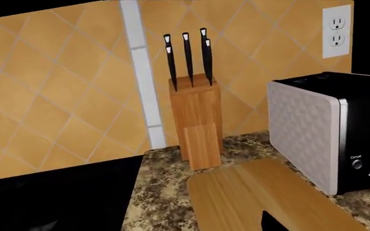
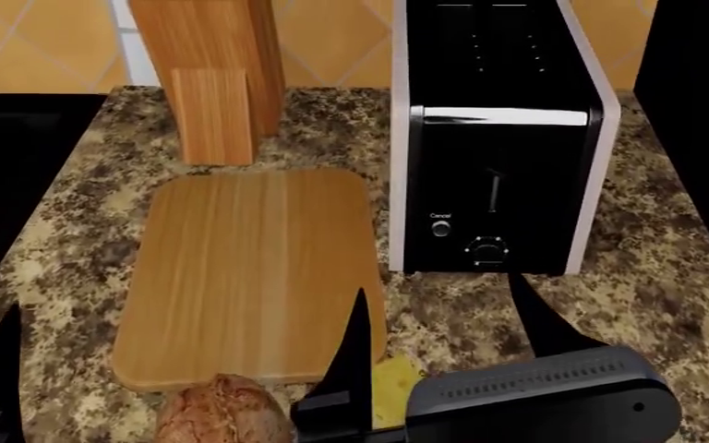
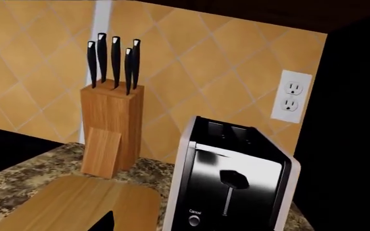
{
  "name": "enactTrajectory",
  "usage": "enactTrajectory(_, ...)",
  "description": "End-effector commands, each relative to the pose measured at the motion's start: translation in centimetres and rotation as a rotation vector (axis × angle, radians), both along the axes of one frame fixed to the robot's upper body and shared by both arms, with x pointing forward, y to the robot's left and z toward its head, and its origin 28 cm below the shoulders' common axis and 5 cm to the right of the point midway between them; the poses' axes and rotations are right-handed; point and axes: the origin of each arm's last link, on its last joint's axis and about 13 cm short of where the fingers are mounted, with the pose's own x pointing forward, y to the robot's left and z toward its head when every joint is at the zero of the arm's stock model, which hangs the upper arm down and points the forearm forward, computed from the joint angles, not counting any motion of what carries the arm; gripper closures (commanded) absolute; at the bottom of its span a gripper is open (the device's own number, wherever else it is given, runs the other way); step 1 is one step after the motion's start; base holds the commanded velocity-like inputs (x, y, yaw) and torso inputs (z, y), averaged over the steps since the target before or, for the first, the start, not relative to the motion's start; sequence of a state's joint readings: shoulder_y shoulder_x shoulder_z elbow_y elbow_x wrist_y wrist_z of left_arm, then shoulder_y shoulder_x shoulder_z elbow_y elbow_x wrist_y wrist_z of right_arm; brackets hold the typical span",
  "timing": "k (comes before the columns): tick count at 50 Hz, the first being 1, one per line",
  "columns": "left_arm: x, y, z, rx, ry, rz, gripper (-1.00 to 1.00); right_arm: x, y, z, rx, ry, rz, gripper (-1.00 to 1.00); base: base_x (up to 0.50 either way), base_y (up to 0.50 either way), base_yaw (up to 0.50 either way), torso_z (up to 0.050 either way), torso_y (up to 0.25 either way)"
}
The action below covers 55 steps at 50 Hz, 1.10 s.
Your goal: Place the bread and cheese on the cutting board.
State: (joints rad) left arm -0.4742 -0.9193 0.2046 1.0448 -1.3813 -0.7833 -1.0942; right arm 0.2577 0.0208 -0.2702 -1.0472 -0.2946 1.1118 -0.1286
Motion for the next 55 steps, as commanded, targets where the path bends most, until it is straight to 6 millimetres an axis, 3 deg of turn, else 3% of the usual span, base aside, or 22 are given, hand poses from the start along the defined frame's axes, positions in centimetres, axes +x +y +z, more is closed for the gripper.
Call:
enactTrajectory(1,0.5,0.0,0.4,-0.067,-0.023,-0.009,-1.00,0.0,0.0,0.1,0.013,-0.001,0.001,-1.00,0.19,0.00,0.00,0.000,0.000)
enactTrajectory(9,0.3,-0.3,0.4,-0.089,0.003,-0.019,-1.00,0.1,-0.2,0.0,0.032,0.023,-0.010,-1.00,0.08,0.00,0.00,0.000,0.001)
enactTrajectory(12,-0.3,-1.0,0.6,-0.141,0.039,-0.065,-1.00,0.4,-0.6,0.3,0.042,0.012,-0.093,-1.00,0.00,0.00,0.00,0.000,0.000)
enactTrajectory(14,-1.0,-2.0,0.7,-0.206,0.102,-0.111,-1.00,0.5,-0.9,0.6,0.039,0.004,-0.113,-1.00,0.00,0.00,0.00,0.000,0.000)
enactTrajectory(15,-1.2,-2.7,0.5,-0.131,0.139,-0.178,-1.00,0.5,-0.9,0.6,0.040,0.004,-0.114,-1.00,0.00,0.00,0.00,0.000,0.000)
enactTrajectory(17,-1.6,-3.5,1.0,-0.250,0.180,-0.148,-1.00,0.5,-0.9,0.6,0.039,0.007,-0.115,-1.00,0.00,0.00,0.00,0.000,0.000)
enactTrajectory(19,-2.0,-4.4,1.3,-0.265,0.226,-0.233,-1.00,0.5,-1.0,0.6,0.033,0.008,-0.116,-1.00,0.00,0.00,0.00,0.000,0.000)
enactTrajectory(21,-1.8,-4.7,1.9,-0.357,0.253,-0.187,-1.00,0.5,-1.1,0.6,0.035,0.008,-0.122,-1.00,0.00,0.00,0.00,0.000,0.000)
enactTrajectory(23,-1.5,-4.8,2.4,-0.241,0.254,-0.196,-1.00,0.7,-1.4,1.0,0.031,-0.007,-0.147,-1.00,0.00,0.00,0.00,0.000,0.000)
enactTrajectory(34,-0.2,-6.5,3.2,-0.300,0.418,-0.285,-1.00,0.9,-2.2,1.5,0.036,-0.015,-0.217,-1.00,0.00,0.00,0.00,0.000,0.000)
enactTrajectory(38,0.2,-7.0,2.2,-0.292,0.452,-0.299,-1.00,1.0,-2.9,2.3,0.028,-0.032,-0.271,-1.00,0.00,0.00,0.00,0.000,0.000)
enactTrajectory(39,0.4,-7.2,2.0,-0.290,0.464,-0.300,-1.00,1.2,-5.8,3.7,-0.024,-0.190,-0.424,-1.00,0.00,0.00,0.00,0.000,0.000)
enactTrajectory(40,0.4,-7.3,1.9,-0.289,0.467,-0.302,-1.00,0.4,-3.0,1.1,0.028,-0.037,-0.270,-1.00,0.00,0.00,0.00,0.000,0.000)
enactTrajectory(43,0.7,-7.7,2.0,-0.295,0.469,-0.307,-1.00,0.9,-3.0,2.1,0.027,-0.035,-0.268,-1.00,0.00,0.00,0.00,0.000,0.000)
enactTrajectory(50,-0.2,-8.3,2.9,-0.273,0.458,-0.339,-1.00,0.8,-2.9,1.6,0.029,-0.016,-0.255,-1.00,0.00,0.00,0.00,0.000,0.000)
enactTrajectory(55,-0.3,-8.6,1.8,-0.268,0.476,-0.351,-1.00,0.7,-2.9,1.6,0.030,-0.018,-0.254,-1.00,0.00,0.00,0.00,0.000,0.000)
